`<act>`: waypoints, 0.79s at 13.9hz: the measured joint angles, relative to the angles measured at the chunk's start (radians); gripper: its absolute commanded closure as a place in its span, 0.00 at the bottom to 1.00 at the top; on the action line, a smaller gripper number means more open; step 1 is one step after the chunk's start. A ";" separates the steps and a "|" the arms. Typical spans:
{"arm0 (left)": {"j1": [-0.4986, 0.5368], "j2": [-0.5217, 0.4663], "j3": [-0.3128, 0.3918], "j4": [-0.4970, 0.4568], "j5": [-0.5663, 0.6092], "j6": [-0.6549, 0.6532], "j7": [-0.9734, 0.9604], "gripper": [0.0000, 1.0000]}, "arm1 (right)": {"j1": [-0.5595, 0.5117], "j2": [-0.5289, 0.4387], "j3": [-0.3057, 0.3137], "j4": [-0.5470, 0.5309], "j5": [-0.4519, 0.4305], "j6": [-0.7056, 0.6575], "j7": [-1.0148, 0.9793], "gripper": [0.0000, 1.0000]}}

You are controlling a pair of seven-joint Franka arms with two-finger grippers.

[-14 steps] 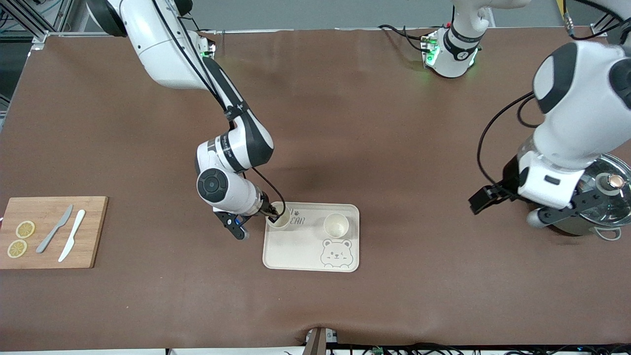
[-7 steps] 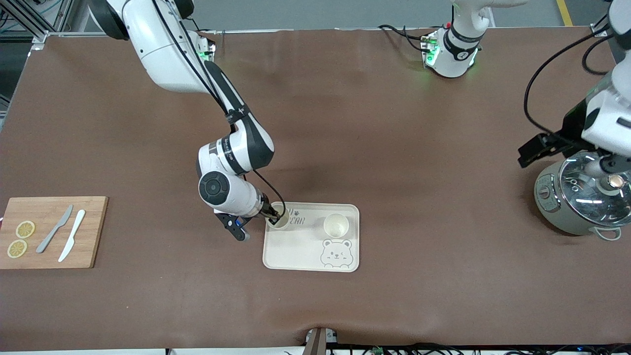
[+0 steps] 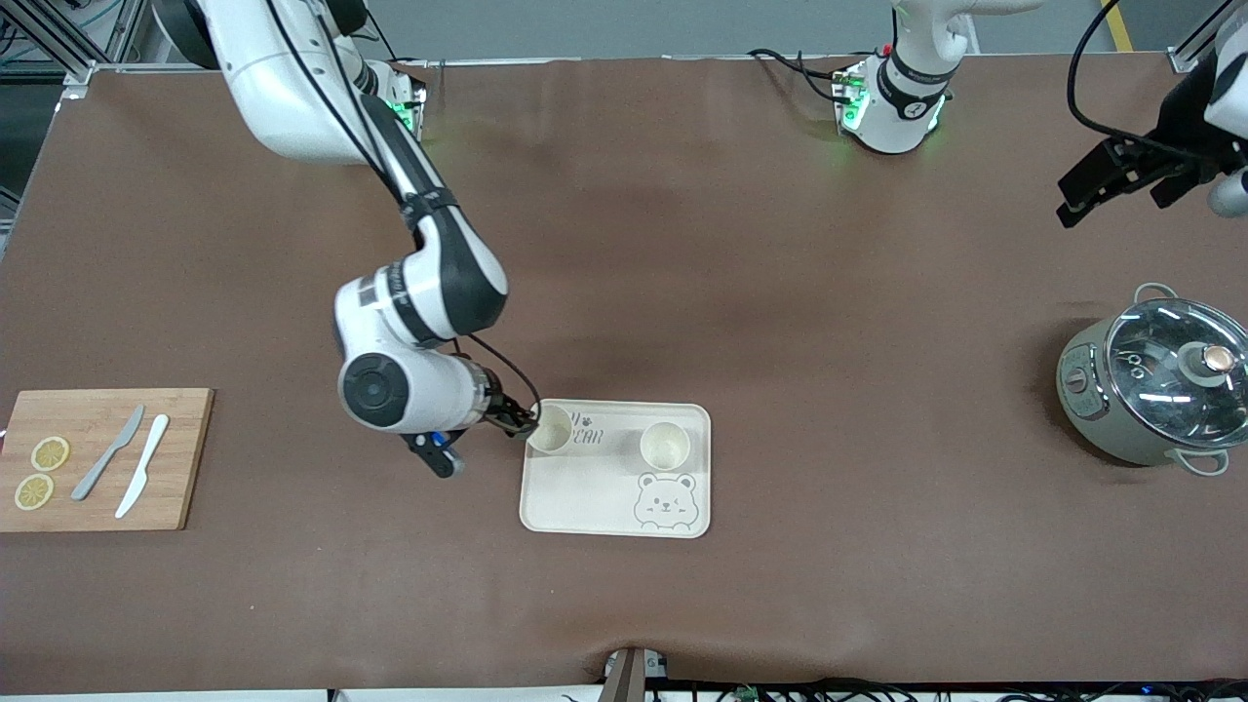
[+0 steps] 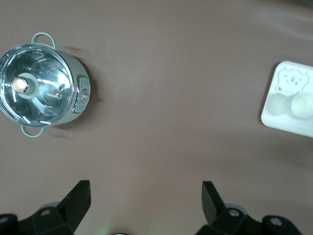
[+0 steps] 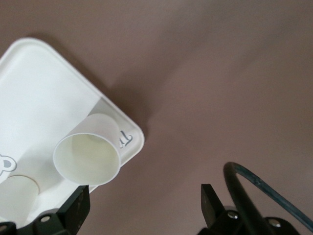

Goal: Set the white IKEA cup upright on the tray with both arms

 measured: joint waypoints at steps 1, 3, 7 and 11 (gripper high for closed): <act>0.000 -0.024 -0.001 -0.031 0.000 0.001 0.035 0.00 | -0.017 -0.031 -0.013 0.007 -0.030 -0.050 -0.011 0.00; 0.000 -0.071 -0.001 -0.095 0.000 0.020 0.089 0.00 | -0.039 -0.103 -0.027 0.005 -0.067 -0.121 -0.062 0.00; 0.008 -0.113 0.002 -0.156 -0.011 0.053 0.121 0.00 | -0.060 -0.252 -0.034 -0.076 -0.176 -0.147 -0.309 0.00; 0.048 -0.115 0.002 -0.159 -0.048 0.061 0.128 0.00 | -0.127 -0.388 -0.039 -0.155 -0.224 -0.222 -0.563 0.00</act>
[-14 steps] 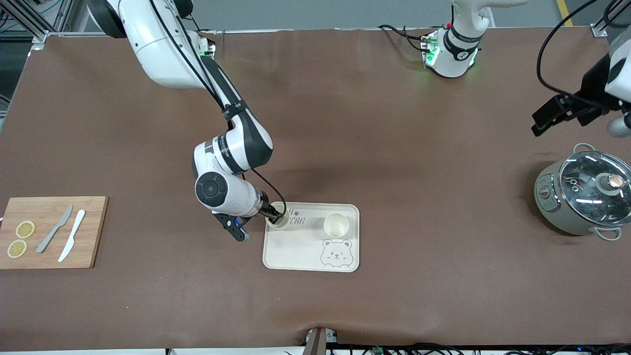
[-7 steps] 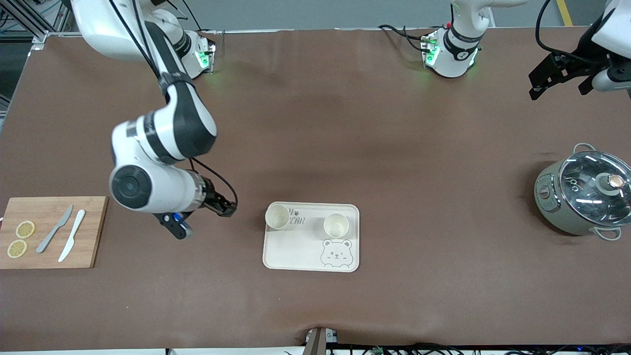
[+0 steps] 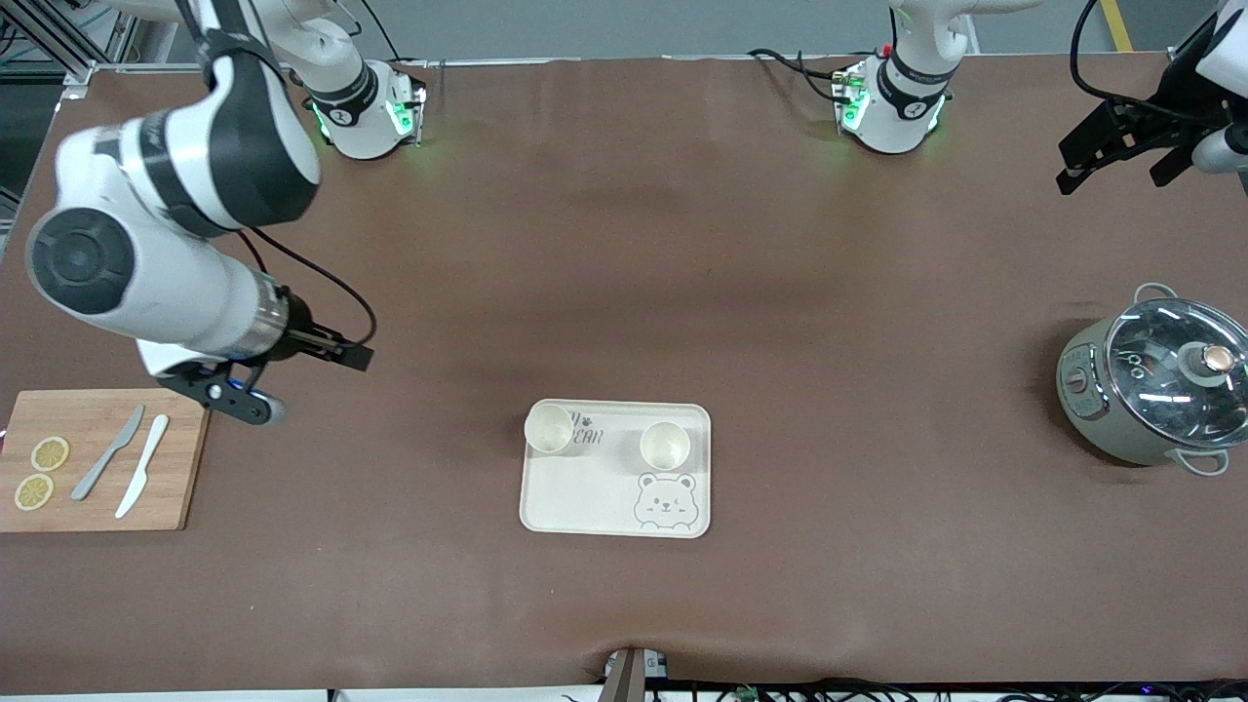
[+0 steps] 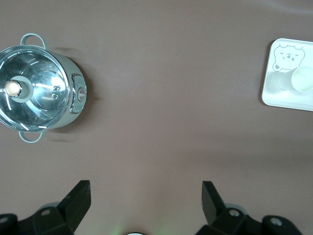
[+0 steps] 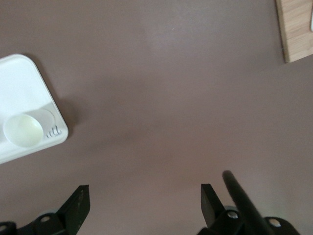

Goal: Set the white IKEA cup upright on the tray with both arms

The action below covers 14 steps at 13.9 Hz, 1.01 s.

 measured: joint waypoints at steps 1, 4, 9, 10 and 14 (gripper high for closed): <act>-0.001 0.000 -0.004 0.000 0.000 0.001 0.000 0.00 | -0.020 -0.025 -0.001 -0.003 -0.003 -0.011 -0.056 0.00; -0.002 0.000 -0.017 0.000 0.000 0.001 0.000 0.00 | -0.087 -0.101 -0.003 -0.025 -0.020 -0.025 -0.240 0.00; -0.002 0.001 -0.020 -0.001 0.000 0.002 0.000 0.00 | -0.154 -0.213 -0.004 -0.067 -0.099 -0.042 -0.435 0.00; -0.002 0.001 -0.020 -0.001 0.000 0.002 0.000 0.00 | -0.180 -0.229 -0.004 -0.074 -0.101 -0.047 -0.472 0.00; -0.001 0.001 -0.019 -0.001 0.000 0.004 0.000 0.00 | -0.280 -0.263 -0.005 -0.084 -0.102 -0.062 -0.585 0.00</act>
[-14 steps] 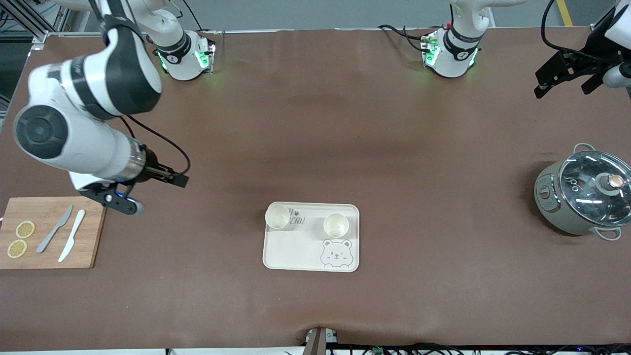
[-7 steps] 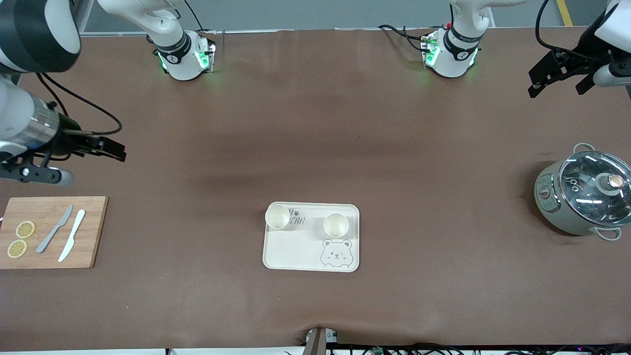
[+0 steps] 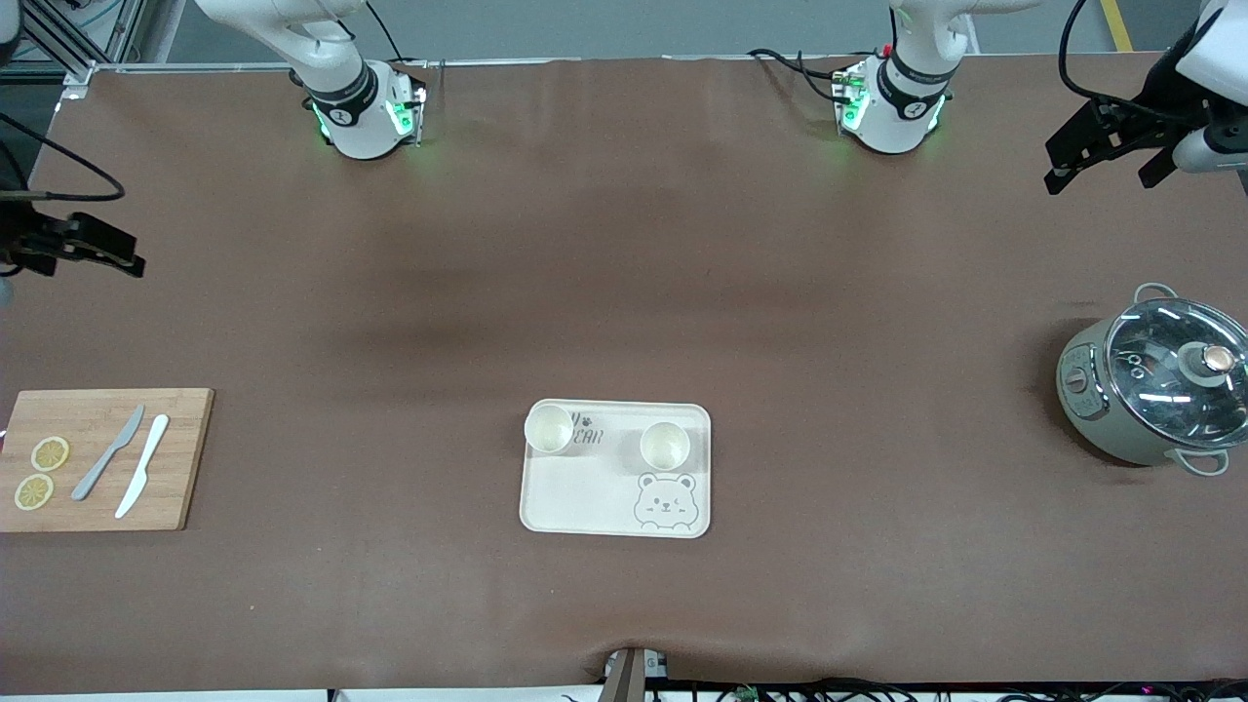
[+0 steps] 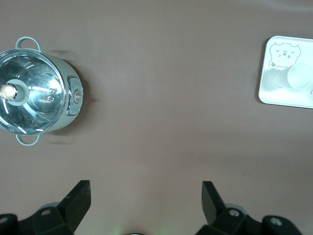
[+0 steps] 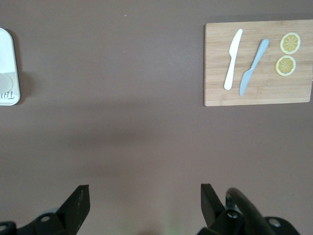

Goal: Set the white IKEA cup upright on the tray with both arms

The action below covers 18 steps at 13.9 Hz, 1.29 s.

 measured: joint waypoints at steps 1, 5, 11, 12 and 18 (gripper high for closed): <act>0.000 0.000 0.000 0.000 0.000 0.000 0.000 0.00 | -0.017 -0.008 0.000 -0.002 0.000 -0.001 -0.006 0.00; 0.001 0.009 0.001 0.000 0.000 0.004 0.000 0.00 | -0.040 -0.067 0.001 -0.027 0.000 -0.039 -0.011 0.00; 0.005 0.013 0.009 0.012 0.000 0.011 0.000 0.00 | -0.038 -0.136 0.015 -0.113 0.000 0.002 -0.011 0.00; 0.005 0.015 0.009 0.013 0.000 0.011 0.000 0.00 | -0.037 -0.136 0.019 -0.113 0.000 0.003 -0.011 0.00; 0.007 0.025 0.010 0.014 0.000 0.011 0.000 0.00 | -0.037 -0.138 0.021 -0.101 0.000 0.016 -0.011 0.00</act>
